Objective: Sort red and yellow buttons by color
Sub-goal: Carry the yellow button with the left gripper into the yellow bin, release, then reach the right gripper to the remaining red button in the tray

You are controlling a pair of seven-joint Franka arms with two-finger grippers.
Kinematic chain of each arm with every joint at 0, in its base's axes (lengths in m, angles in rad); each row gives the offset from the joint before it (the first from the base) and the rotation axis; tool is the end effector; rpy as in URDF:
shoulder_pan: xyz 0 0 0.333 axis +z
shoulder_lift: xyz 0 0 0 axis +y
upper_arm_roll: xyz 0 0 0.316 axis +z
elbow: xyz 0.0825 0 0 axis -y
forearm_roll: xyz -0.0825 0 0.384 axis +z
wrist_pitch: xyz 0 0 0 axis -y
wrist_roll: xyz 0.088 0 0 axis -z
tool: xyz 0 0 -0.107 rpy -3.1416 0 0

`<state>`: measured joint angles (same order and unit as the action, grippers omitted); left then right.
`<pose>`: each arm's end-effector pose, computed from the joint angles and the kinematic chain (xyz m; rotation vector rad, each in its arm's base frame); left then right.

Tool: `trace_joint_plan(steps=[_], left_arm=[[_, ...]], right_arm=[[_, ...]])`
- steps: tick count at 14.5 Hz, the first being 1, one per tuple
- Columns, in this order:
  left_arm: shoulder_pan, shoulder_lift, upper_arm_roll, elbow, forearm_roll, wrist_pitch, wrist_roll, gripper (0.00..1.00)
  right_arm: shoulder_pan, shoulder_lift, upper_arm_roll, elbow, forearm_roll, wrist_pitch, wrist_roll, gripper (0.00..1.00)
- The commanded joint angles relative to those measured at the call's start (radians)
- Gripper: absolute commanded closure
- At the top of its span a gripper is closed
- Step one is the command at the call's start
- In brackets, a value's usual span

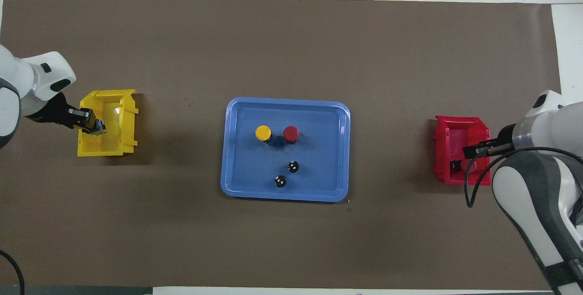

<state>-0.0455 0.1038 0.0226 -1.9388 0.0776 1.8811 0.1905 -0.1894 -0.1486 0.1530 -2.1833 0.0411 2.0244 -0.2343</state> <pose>0.5641 -0.0074 0.4182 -3.0479 0.3722 0.2572 0.5021 -0.0141 0.4509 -3.1135 -0.2776 0.0152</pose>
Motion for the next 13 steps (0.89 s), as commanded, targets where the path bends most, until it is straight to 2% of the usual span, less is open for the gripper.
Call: trace_joint_plan(steps=[1,3,7,8,9,10,13], left_arm=[[0.019,-0.061,-0.009,-0.113,0.013,0.090,0.032,0.99],[0.018,-0.064,-0.009,-0.156,0.013,0.131,0.030,0.99],[0.012,-0.068,-0.009,-0.258,0.013,0.269,0.020,0.99],[0.013,-0.069,-0.009,-0.259,0.013,0.276,0.020,0.93],[0.013,-0.067,-0.009,-0.250,0.013,0.270,0.020,0.66],[0.012,-0.065,-0.009,-0.244,0.013,0.257,0.018,0.35],[0.012,-0.056,-0.010,-0.142,0.007,0.118,0.020,0.39]], right_arm=[[0.155,0.130,0.010,0.279,0.016,-0.139,0.200,0.27],[0.307,0.197,0.008,0.408,0.003,-0.157,0.376,0.20],[0.546,0.455,0.010,0.673,-0.091,-0.156,0.769,0.18],[0.580,0.499,0.010,0.686,-0.102,-0.145,0.815,0.18],[0.614,0.523,0.008,0.674,-0.107,-0.071,0.848,0.18],[0.623,0.535,0.010,0.636,-0.112,-0.015,0.857,0.18],[0.686,0.569,0.008,0.608,-0.118,0.046,0.956,0.18]])
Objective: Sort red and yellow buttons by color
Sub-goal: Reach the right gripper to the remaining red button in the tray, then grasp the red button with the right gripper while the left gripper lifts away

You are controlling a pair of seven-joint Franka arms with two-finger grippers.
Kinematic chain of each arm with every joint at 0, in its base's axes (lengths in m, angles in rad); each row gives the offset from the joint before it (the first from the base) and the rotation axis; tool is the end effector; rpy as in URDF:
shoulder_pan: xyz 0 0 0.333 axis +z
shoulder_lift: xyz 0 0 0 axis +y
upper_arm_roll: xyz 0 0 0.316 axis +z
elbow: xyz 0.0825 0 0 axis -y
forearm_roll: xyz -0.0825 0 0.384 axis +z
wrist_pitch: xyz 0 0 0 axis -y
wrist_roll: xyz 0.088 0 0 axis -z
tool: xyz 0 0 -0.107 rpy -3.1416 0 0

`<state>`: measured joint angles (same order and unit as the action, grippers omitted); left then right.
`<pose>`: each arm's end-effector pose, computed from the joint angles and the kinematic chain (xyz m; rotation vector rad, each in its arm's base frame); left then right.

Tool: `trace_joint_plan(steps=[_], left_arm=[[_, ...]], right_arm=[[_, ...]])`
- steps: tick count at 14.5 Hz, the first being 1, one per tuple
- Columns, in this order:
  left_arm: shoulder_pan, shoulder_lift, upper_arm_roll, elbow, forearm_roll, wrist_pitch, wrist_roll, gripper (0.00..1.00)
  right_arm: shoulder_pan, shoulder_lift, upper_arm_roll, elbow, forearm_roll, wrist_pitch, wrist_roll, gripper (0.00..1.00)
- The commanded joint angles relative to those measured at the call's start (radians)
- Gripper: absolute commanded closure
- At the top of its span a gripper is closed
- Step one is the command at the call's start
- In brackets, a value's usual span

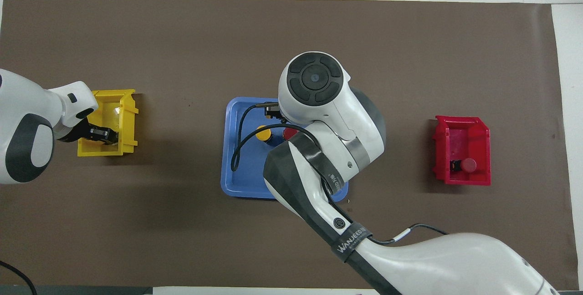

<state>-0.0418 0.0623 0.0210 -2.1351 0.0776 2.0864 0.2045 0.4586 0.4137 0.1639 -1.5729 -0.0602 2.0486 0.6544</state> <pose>0.5371 -0.0074 0.3689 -3.0528 0.4104 0.1798 0.5637 0.3828 0.4113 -3.0915 0.0337 -0.0743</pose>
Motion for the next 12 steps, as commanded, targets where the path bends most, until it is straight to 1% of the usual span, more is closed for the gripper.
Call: trace_joint_plan(steps=[1,3,4,5,7,8,9,10,12], left_arm=[[0.007,-0.013,-0.009,0.094,0.007,-0.142,0.006,0.39],[0.007,-0.012,-0.009,0.176,-0.002,-0.248,0.006,0.37],[0.005,-0.016,-0.009,0.216,-0.004,-0.300,0.006,0.25],[0.005,-0.025,-0.009,0.242,-0.004,-0.336,0.006,0.00],[0.003,-0.048,-0.015,0.267,-0.009,-0.374,0.004,0.00],[0.003,-0.050,-0.016,0.283,-0.037,-0.393,-0.003,0.00],[0.003,-0.050,-0.015,0.296,-0.098,-0.396,-0.057,0.00],[0.000,-0.050,-0.016,0.293,-0.148,-0.381,-0.167,0.00],[-0.061,-0.056,-0.016,0.281,-0.162,-0.333,-0.355,0.00]], right_arm=[[0.047,0.019,-0.003,-0.009,-0.032,0.036,0.076,0.19],[0.035,0.027,-0.003,-0.045,-0.043,0.061,0.073,0.19],[0.035,0.025,-0.003,-0.053,-0.043,0.064,0.071,0.19],[0.035,0.022,-0.003,-0.058,-0.043,0.065,0.070,0.20],[0.032,0.020,-0.003,-0.065,-0.043,0.065,0.070,0.20],[0.028,0.019,-0.003,-0.076,-0.043,0.067,0.068,0.20],[0.025,0.014,-0.003,-0.090,-0.043,0.073,0.067,0.21],[0.023,0.005,-0.003,-0.117,-0.043,0.099,0.064,0.21],[0.021,-0.009,-0.001,-0.166,-0.043,0.148,0.064,0.23]])
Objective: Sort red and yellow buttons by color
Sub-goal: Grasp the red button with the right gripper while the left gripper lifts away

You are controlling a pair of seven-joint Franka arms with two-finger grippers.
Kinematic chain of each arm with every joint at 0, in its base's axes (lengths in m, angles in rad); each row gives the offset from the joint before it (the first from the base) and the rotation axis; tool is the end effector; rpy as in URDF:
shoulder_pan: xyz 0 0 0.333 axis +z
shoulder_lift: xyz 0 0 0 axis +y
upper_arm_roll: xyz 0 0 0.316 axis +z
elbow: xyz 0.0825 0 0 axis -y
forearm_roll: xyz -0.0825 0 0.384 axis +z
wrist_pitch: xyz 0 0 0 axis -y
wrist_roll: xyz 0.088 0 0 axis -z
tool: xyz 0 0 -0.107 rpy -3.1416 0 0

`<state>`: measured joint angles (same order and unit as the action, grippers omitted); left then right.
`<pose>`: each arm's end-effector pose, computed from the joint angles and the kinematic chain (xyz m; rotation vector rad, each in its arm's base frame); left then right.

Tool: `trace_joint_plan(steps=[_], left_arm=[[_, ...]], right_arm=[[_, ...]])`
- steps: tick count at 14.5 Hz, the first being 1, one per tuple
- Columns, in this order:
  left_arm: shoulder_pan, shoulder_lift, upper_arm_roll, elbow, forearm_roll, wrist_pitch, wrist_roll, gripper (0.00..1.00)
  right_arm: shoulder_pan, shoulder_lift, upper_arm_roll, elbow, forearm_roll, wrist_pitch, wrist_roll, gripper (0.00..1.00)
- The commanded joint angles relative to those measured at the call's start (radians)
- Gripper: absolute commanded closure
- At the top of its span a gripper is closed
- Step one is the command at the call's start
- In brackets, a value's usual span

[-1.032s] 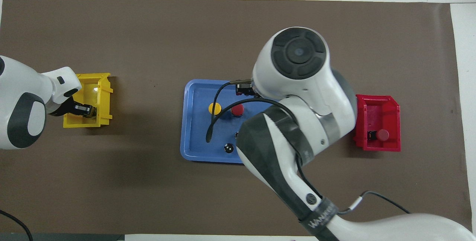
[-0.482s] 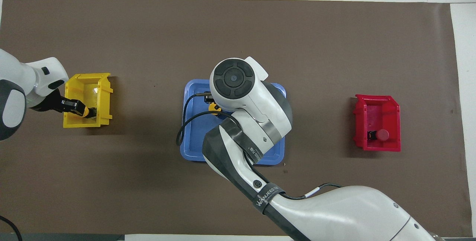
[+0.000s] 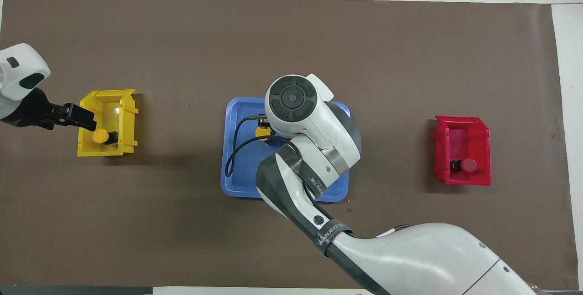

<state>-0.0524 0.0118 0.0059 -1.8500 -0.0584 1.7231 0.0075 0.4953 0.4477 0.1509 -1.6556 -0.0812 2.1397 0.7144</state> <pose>0.5493 -0.0310 0.4989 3.0792 -0.0633 -0.2156 0.5484 0.3948 0.3574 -3.1174 0.0653 -0.0555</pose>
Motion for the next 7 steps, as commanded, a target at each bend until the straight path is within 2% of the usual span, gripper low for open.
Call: trace_joint_plan(steps=[1,5,7], left_arm=[[-0.078,-0.007,-0.001,-0.018,-0.026,0.058,-0.216,0.00],[-0.187,-0.013,-0.001,-0.075,-0.026,0.157,-0.348,0.00],[-0.201,-0.012,-0.001,-0.083,-0.026,0.165,-0.363,0.00]], right_arm=[[-0.015,-0.044,0.012,-0.093,-0.022,0.060,0.004,0.23],[-0.011,-0.049,0.012,-0.105,-0.022,0.060,0.004,0.28],[-0.009,-0.052,0.012,-0.105,-0.020,0.057,0.007,0.33]])
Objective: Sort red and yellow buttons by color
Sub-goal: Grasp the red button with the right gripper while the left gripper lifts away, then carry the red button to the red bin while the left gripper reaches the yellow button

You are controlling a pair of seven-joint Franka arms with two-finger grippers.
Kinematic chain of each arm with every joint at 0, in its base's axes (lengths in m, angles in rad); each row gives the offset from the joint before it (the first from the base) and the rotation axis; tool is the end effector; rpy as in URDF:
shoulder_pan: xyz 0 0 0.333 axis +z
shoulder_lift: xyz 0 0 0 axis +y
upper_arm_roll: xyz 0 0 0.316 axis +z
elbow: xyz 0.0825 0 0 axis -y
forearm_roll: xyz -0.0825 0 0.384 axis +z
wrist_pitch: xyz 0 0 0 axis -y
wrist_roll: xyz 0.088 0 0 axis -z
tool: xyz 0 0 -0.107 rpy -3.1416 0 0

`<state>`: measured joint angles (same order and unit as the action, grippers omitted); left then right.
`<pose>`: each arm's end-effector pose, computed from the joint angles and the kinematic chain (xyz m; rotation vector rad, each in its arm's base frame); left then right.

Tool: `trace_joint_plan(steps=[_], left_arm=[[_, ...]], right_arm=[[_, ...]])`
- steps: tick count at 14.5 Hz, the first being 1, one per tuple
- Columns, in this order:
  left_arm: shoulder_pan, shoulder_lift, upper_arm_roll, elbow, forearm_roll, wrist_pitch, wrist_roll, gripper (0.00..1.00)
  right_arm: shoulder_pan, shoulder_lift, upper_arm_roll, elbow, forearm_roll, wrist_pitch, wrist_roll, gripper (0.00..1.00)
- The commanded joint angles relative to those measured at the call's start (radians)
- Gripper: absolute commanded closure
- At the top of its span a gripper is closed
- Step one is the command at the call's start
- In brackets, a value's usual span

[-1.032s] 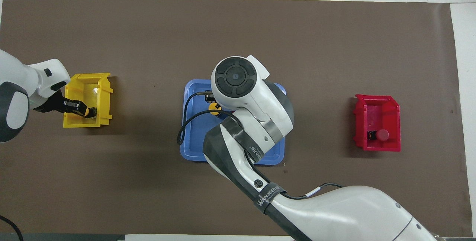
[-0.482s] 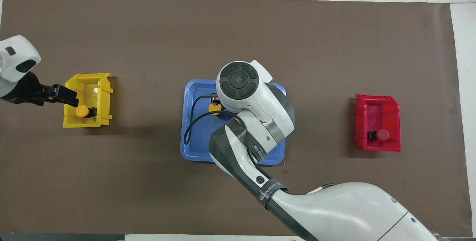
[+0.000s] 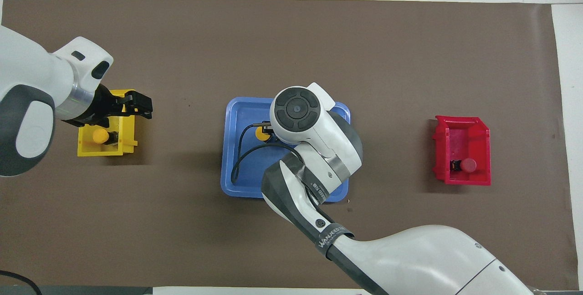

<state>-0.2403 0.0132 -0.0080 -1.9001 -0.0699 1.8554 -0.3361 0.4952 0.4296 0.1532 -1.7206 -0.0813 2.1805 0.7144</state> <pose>0.5394 -0.1423 0.4849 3.0877 0.1690 -0.1154 0.5372 0.3909 0.3433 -3.1212 0.0554 -0.0478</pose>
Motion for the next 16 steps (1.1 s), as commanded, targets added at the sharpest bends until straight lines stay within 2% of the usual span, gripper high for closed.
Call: trace_joint_plan(steps=[1,4,6,8,10,13,15,16], left_arm=[[-0.014,-0.012,0.013,-0.033,-0.014,0.033,-0.023,0.00],[-0.042,-0.006,0.013,-0.039,-0.014,0.050,-0.052,0.00],[-0.053,-0.004,0.013,-0.042,-0.014,0.064,-0.058,0.00],[-0.060,0.001,0.013,-0.042,-0.014,0.100,-0.060,0.00],[-0.123,0.036,0.013,-0.030,-0.014,0.169,-0.131,0.00],[-0.249,0.121,0.016,0.007,-0.007,0.249,-0.306,0.00],[-0.325,0.201,0.017,0.057,0.004,0.271,-0.412,0.00],[-0.348,0.232,0.017,0.081,0.024,0.272,-0.440,0.00]], right_arm=[[-0.009,-0.034,0.009,-0.040,-0.020,0.015,0.005,0.39],[-0.012,-0.032,0.009,-0.031,-0.018,0.010,0.004,0.73],[-0.018,-0.032,0.009,-0.007,-0.012,-0.002,0.002,0.85],[-0.041,-0.045,0.008,0.050,-0.014,-0.074,-0.003,0.85],[-0.114,-0.138,0.006,0.046,-0.015,-0.158,-0.097,0.85],[-0.323,-0.300,0.008,-0.039,0.014,-0.309,-0.396,0.84],[-0.471,-0.366,0.006,-0.089,0.067,-0.353,-0.595,0.84],[-0.533,-0.370,0.008,-0.099,0.069,-0.354,-0.675,0.84]])
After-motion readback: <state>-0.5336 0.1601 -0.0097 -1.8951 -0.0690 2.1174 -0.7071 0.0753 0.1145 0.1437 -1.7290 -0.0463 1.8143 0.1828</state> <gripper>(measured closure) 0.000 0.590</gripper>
